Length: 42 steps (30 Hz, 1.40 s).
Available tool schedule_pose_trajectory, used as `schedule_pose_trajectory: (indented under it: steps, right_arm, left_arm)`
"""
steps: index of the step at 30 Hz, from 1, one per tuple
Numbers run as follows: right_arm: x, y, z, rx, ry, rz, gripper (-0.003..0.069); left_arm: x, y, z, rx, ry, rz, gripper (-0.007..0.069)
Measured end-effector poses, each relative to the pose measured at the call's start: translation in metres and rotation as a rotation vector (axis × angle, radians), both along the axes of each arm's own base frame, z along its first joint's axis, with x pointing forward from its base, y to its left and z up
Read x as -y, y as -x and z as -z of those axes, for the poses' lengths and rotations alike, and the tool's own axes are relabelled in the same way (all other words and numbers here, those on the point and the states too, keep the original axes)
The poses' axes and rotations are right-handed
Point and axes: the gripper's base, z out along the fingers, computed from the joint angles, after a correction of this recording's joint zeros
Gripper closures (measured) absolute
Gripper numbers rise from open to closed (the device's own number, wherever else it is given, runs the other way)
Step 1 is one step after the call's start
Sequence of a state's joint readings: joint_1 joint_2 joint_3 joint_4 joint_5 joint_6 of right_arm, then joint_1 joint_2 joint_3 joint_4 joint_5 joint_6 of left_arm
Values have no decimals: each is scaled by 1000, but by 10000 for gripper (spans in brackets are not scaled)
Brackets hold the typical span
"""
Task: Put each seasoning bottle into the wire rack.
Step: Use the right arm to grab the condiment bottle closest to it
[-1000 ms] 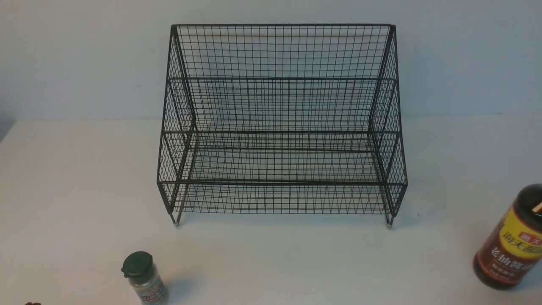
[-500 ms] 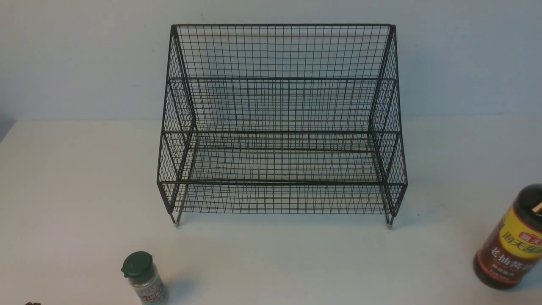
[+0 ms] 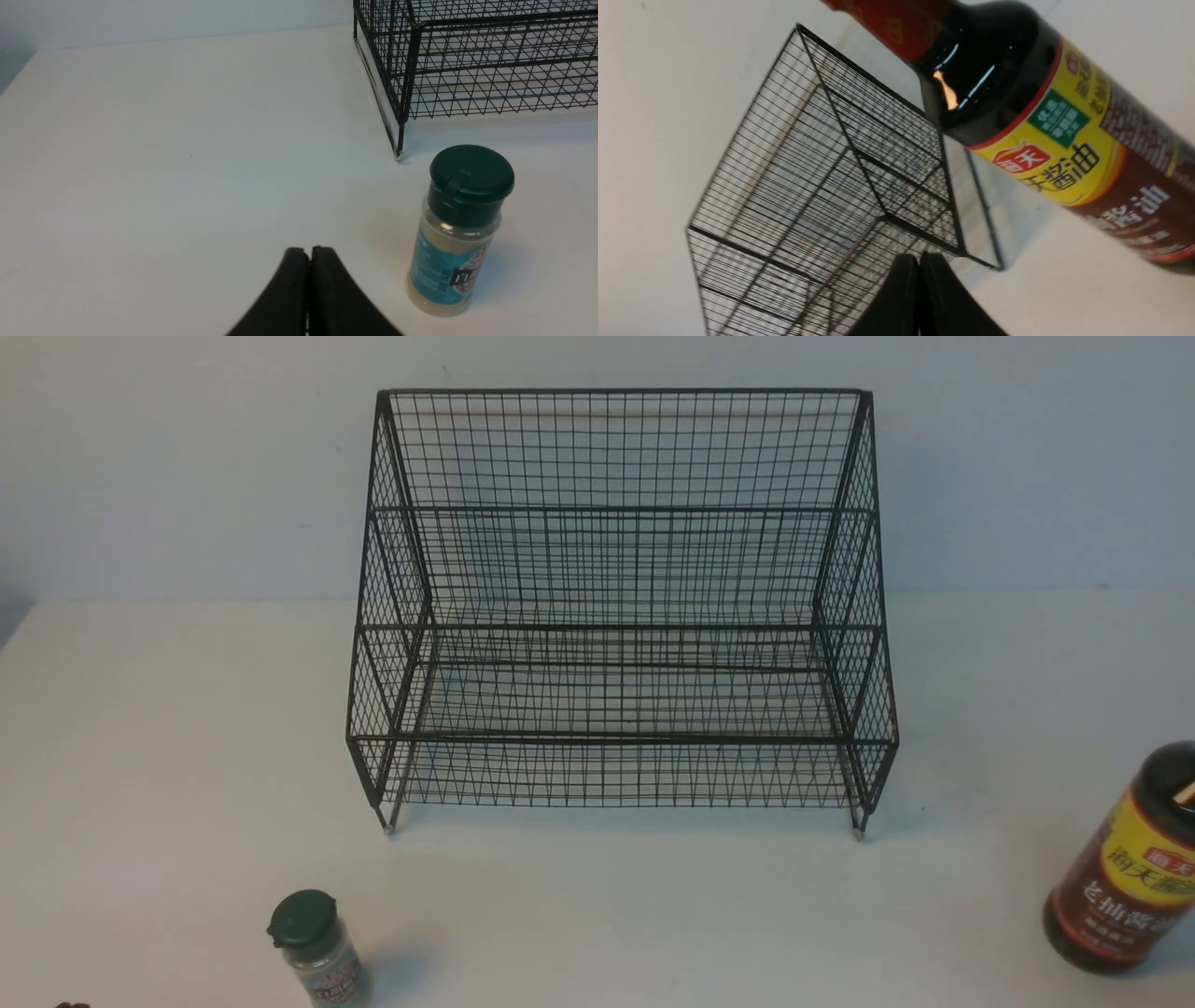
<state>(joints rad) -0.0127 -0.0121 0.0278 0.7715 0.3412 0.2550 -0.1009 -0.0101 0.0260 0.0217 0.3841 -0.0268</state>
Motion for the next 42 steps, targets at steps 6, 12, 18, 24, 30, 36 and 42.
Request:
schedule_pose_trajectory:
  steps: [6,12,18,24,30,36,42]
  right_arm:
    - [0,0,-2,23,99,-16,673]
    - [-2,11,-64,216,420,-35,673]
    - [-9,4,-125,165,674,-162,664]
    - [-13,-44,-126,-86,835,-380,605]
    - [-11,-69,-125,-165,923,-448,419]
    - [-5,-61,-171,-153,1011,-389,109]
    - [9,-61,-156,-332,1015,-286,-26]
  left_arm:
    - [0,0,0,0,0,0,637]
    - [0,0,0,0,0,0,637]
    - [0,0,0,0,0,0,637]
    - [0,0,0,0,0,0,637]
    - [0,0,0,0,0,0,637]
    - [0,0,0,0,0,0,637]
    - [0,0,0,0,0,0,637]
